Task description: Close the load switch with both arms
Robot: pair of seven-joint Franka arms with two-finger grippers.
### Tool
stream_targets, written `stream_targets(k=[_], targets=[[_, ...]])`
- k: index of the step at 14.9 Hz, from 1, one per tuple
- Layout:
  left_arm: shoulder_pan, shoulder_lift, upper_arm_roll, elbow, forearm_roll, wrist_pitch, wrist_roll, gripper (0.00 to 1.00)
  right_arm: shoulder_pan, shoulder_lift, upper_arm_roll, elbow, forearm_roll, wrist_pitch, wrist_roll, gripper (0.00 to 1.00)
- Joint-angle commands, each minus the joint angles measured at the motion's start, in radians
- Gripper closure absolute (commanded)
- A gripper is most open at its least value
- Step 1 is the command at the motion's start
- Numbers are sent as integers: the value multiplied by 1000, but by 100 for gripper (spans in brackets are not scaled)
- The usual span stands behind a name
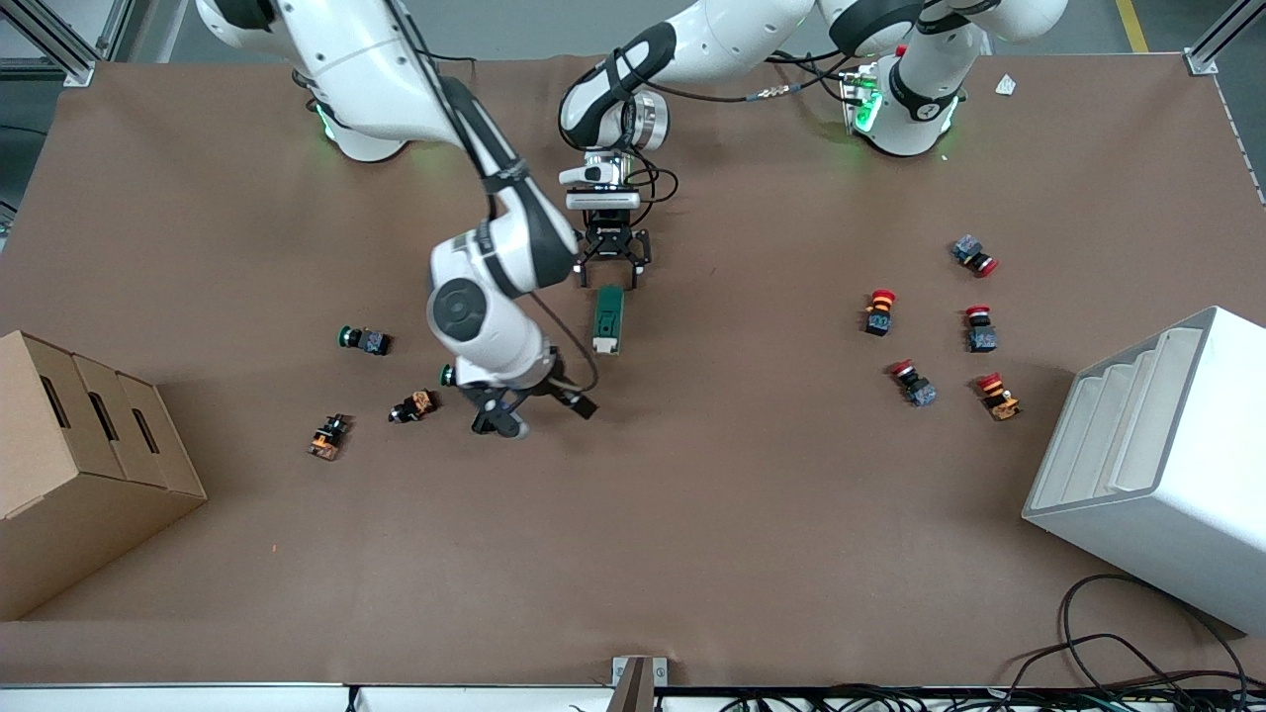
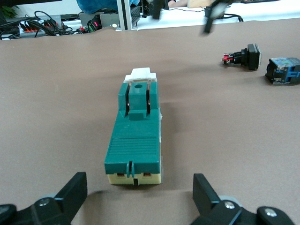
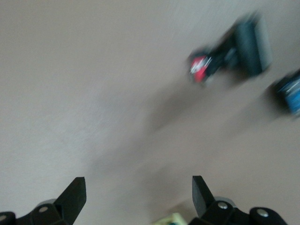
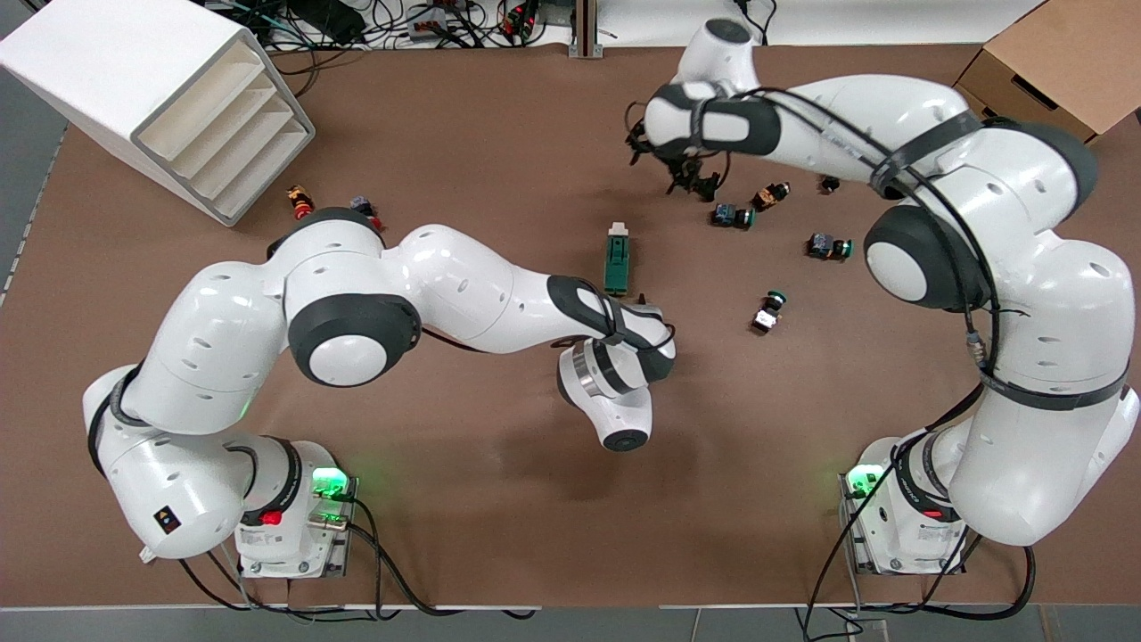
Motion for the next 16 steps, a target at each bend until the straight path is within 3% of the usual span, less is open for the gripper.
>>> stream_targets(k=[1,5,7,9,12,14,16], targets=[[26,8,-9,23,-15,23,42,0,-11,-92,-93,-27,-11,-157,-202,0],[83,-35,-44,25,-90,73,180,0,-8,-153,-267,-24,-15,-339,-502,0],[136,-47,-93,26,-100,75,203,0,-8,-186,-340,-18,-72,-419,-634,0],[219,-54,-170,29,-100,75,259,0,-11,-210,-400,11,-166,-507,-734,0],[383,-55,-324,32,-101,74,352,0,-25,-226,-473,76,-200,-628,-845,0],[489,-55,-421,34,-116,74,416,0,-105,-226,-464,155,-209,-724,-888,0],[555,-55,-493,77,-194,69,515,0,-221,-226,-371,237,-251,-794,-896,0]])
